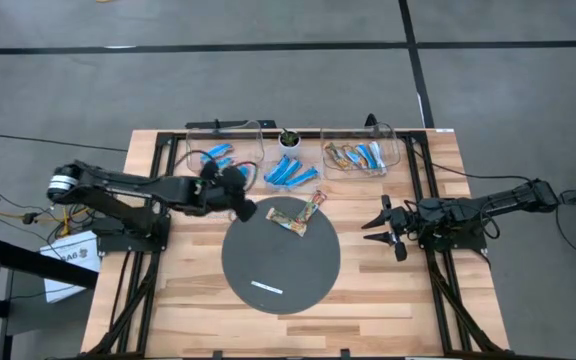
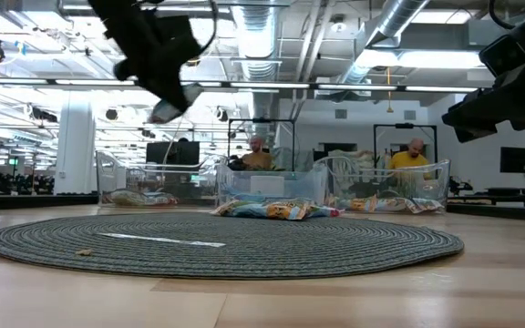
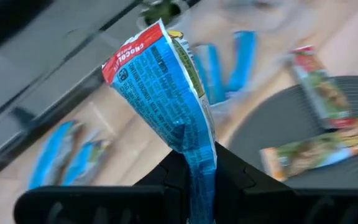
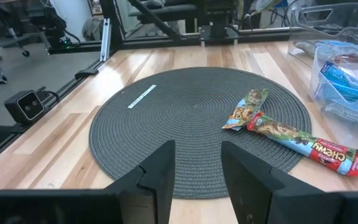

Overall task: Pick and place Granola Bars by type
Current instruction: Put the red granola bar into the left transparent bin

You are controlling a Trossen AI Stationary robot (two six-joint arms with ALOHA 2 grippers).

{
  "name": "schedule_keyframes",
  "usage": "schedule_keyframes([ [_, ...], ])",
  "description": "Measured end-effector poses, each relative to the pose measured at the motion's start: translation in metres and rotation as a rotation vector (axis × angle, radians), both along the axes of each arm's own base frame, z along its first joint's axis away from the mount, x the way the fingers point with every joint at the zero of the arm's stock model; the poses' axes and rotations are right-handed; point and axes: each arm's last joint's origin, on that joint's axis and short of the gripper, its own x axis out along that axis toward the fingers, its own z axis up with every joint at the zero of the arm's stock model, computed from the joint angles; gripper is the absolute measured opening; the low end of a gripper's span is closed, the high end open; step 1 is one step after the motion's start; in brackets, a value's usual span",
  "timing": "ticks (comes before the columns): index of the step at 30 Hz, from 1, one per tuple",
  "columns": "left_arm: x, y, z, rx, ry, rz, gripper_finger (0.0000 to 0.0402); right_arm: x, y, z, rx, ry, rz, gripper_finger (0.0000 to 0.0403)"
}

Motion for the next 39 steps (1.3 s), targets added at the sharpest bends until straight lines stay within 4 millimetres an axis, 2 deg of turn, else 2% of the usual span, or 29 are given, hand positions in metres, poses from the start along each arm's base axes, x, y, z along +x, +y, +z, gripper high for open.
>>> schedule_keyframes([
  [7,-0.043,0.02,-0.006,0.041,-0.016,0.101,0.0035,0.0,0.0,0.0,0.0,0.0,0.0,0.0124],
  [13,-0.063,0.027,-0.016,0.044,-0.013,0.141,0.0035,0.0,0.0,0.0,0.0,-0.001,0.0,0.0124],
  [19,-0.066,0.037,-0.016,0.105,0.069,0.107,0.0034,0.0,0.0,0.0,0.0,-0.001,0.0,0.0124],
  [25,-0.068,0.058,-0.022,0.201,0.291,0.054,0.0034,0.0,0.0,0.0,0.0,-0.001,0.0,0.0124],
  [31,-0.055,0.073,-0.031,0.321,0.507,-0.115,0.0034,0.0,0.0,0.0,0.0,-0.001,0.0,0.0124],
  [39,-0.04,0.082,-0.041,0.45,0.733,-0.332,0.0034,0.0,0.0,0.0,0.0,0.0,0.0,0.0124],
])
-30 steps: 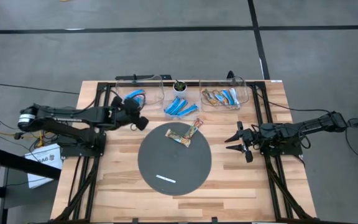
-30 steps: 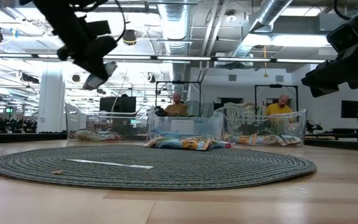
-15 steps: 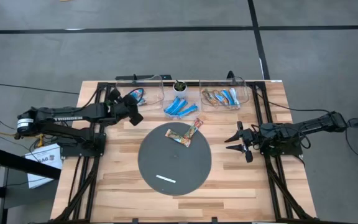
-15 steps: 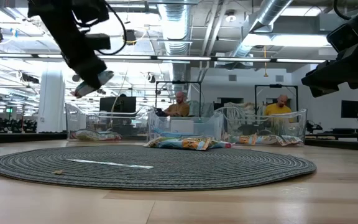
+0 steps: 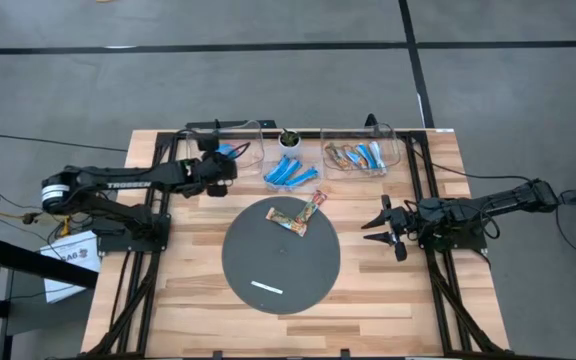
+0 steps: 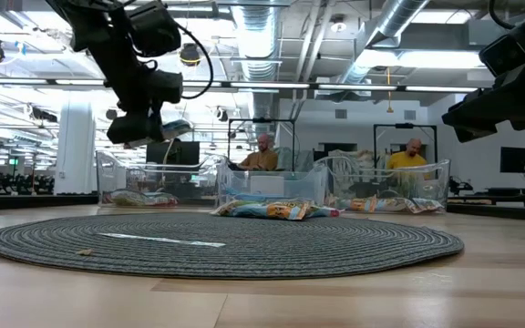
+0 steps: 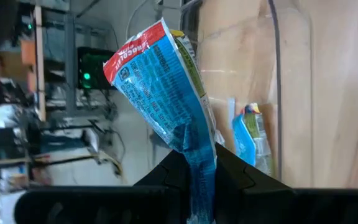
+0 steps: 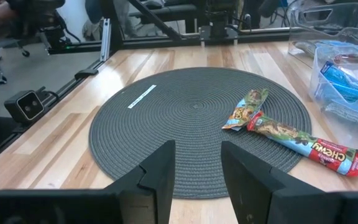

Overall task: Pick and place Granola Bars by type
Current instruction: Put the red granola bar into the left transparent bin

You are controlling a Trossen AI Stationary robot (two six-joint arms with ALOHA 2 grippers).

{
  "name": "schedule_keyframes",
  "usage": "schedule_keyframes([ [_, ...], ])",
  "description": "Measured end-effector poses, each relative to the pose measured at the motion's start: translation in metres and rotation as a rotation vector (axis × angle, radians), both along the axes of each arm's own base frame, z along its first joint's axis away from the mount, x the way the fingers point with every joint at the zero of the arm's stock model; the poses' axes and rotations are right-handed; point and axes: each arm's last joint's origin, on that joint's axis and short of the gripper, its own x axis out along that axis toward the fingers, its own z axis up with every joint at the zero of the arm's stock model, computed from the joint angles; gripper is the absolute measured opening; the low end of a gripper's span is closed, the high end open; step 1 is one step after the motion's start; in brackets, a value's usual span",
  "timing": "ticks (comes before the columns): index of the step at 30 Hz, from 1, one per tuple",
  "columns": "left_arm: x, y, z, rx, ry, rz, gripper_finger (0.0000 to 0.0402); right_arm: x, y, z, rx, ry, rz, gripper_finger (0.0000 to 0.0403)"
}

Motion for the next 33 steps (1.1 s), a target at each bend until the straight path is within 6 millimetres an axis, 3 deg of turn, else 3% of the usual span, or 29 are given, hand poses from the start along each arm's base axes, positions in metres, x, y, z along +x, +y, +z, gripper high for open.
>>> schedule_keyframes([
  [8,0.0,0.003,-0.001,0.008,0.036,-0.014,0.0034,0.0,0.0,0.0,0.0,0.0,0.0,0.0124],
  [20,-0.009,0.036,0.013,-0.17,-0.077,0.07,0.0034,0.0,0.0,0.0,0.0,0.0,0.0,0.0124],
  [33,0.007,0.086,0.004,-0.301,0.152,0.139,0.0034,0.0,0.0,0.0,0.0,-0.001,0.0,0.0124],
])
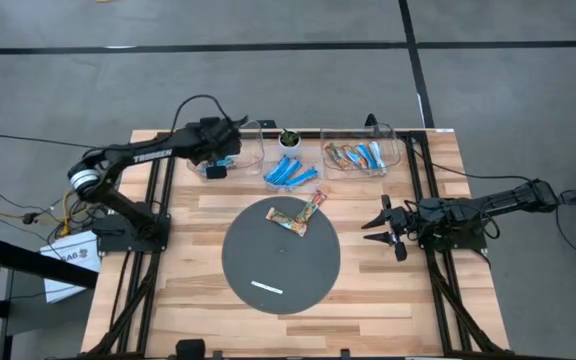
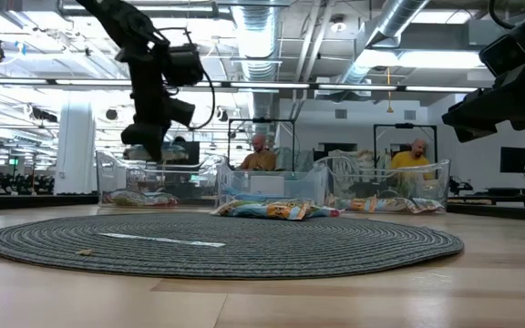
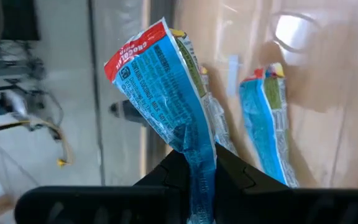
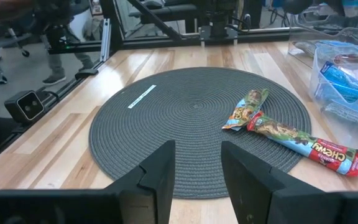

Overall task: Pick and place Granola Bars by type
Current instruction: Put the red granola bar into the left transparent bin

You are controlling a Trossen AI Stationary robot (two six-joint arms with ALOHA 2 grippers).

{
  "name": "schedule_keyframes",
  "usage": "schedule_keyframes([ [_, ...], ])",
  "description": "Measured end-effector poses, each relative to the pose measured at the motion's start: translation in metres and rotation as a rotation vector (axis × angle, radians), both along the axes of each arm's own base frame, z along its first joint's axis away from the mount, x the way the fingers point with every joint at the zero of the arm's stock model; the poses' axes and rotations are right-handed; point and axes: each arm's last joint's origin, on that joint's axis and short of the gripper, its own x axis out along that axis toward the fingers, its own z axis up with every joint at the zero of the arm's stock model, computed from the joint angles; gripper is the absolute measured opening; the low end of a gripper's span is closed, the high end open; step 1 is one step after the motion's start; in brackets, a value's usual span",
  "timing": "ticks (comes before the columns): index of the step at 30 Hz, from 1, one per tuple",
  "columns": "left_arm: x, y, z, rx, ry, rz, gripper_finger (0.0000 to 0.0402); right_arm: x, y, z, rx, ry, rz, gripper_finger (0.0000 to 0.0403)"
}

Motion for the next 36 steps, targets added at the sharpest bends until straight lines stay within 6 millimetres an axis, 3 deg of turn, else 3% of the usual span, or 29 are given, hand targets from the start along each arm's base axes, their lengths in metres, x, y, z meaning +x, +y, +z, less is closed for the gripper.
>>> schedule_keyframes([
  [16,-0.012,0.023,-0.013,-0.114,0.114,-0.102,0.0034,0.0,0.0,0.0,0.0,0.001,0.0,0.0124],
  [26,-0.016,0.043,-0.036,-0.155,0.123,-0.029,0.0034,0.0,0.0,0.0,0.0,0.0,0.0,0.0124],
  [36,-0.014,0.048,-0.039,-0.139,0.103,-0.018,0.0035,0.0,0.0,0.0,0.0,0.0,0.0,0.0124],
])
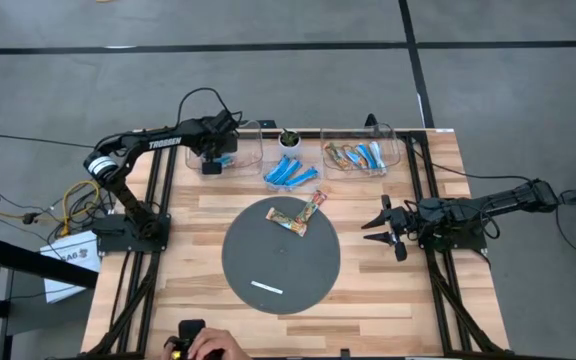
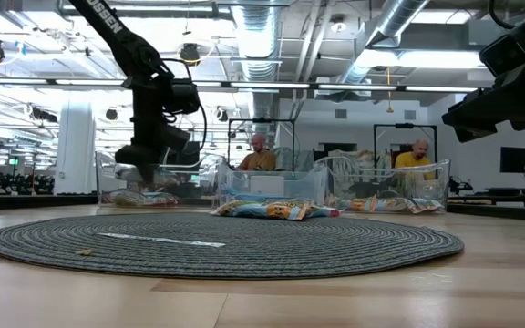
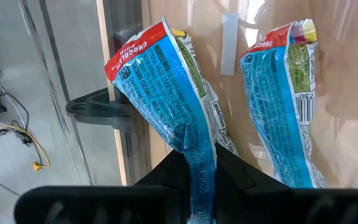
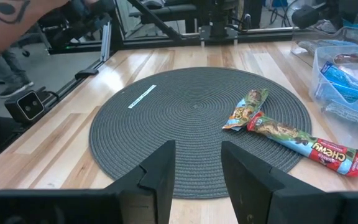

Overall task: Pick and place Granola Bars by type
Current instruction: Put the red granola bar into the left transparent bin

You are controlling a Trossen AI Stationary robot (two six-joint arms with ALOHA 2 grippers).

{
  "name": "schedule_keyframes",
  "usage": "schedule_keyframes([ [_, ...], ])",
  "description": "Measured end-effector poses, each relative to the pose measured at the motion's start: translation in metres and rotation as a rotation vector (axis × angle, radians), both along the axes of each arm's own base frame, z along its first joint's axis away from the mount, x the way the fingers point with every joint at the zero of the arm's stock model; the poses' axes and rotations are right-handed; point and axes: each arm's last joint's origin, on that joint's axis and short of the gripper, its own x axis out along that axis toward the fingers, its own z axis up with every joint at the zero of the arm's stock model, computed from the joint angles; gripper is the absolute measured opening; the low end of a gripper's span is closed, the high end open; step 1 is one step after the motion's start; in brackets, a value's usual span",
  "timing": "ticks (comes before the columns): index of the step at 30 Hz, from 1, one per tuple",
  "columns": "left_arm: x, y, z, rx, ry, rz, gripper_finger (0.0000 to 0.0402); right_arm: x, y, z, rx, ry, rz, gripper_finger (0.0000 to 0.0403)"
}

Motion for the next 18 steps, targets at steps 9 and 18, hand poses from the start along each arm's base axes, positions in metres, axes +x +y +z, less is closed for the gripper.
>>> schedule_keyframes([
  [9,0.0007,-0.0006,-0.0001,-0.008,-0.015,0.007,0.0096,0.0,0.0,0.0,0.0,0.0,0.0,0.0124],
  [18,0.0047,-0.0052,0.0019,0.027,0.004,0.008,0.0132,0.0,0.0,0.0,0.0,0.0,0.0,0.0124],
])
